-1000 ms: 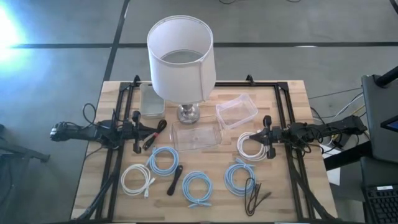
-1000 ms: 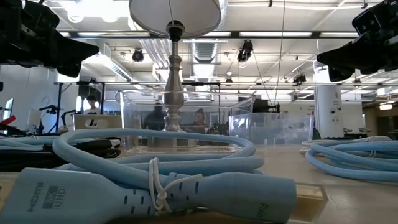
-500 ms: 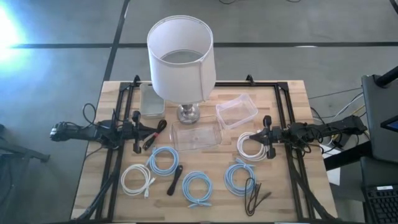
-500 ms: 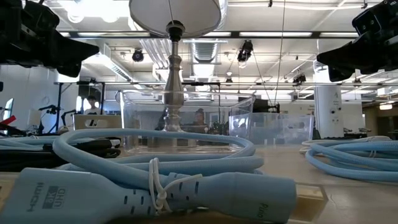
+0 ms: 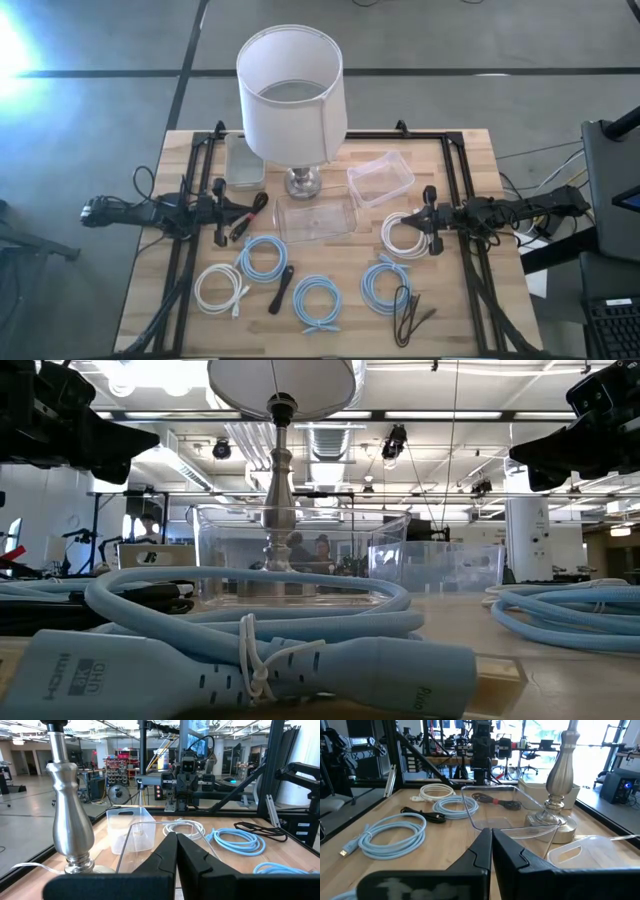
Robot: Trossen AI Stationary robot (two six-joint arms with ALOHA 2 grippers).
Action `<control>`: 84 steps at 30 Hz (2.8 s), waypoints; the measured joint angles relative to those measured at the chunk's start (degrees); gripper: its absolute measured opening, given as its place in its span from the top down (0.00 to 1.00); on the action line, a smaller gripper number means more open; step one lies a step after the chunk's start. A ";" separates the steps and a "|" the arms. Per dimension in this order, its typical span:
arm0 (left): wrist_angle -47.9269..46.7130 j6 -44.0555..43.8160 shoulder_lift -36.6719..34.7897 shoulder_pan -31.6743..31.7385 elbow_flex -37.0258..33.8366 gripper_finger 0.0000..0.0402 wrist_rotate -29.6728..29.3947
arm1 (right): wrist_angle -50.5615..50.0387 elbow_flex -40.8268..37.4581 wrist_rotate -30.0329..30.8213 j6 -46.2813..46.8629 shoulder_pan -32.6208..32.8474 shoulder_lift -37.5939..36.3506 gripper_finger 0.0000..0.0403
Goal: Pick & Place USB Port
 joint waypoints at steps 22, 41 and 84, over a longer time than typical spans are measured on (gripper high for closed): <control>2.80 -0.62 0.13 0.00 -0.02 0.98 0.87 | 18.47 0.00 0.08 4.19 0.02 0.01 0.98; -0.82 2.36 5.93 -0.06 9.71 0.76 3.08 | 33.23 0.04 17.67 -21.45 -0.02 0.34 0.98; -39.65 -43.68 53.36 0.00 22.36 0.58 -2.80 | 30.08 20.96 18.06 -17.11 -0.26 33.97 0.65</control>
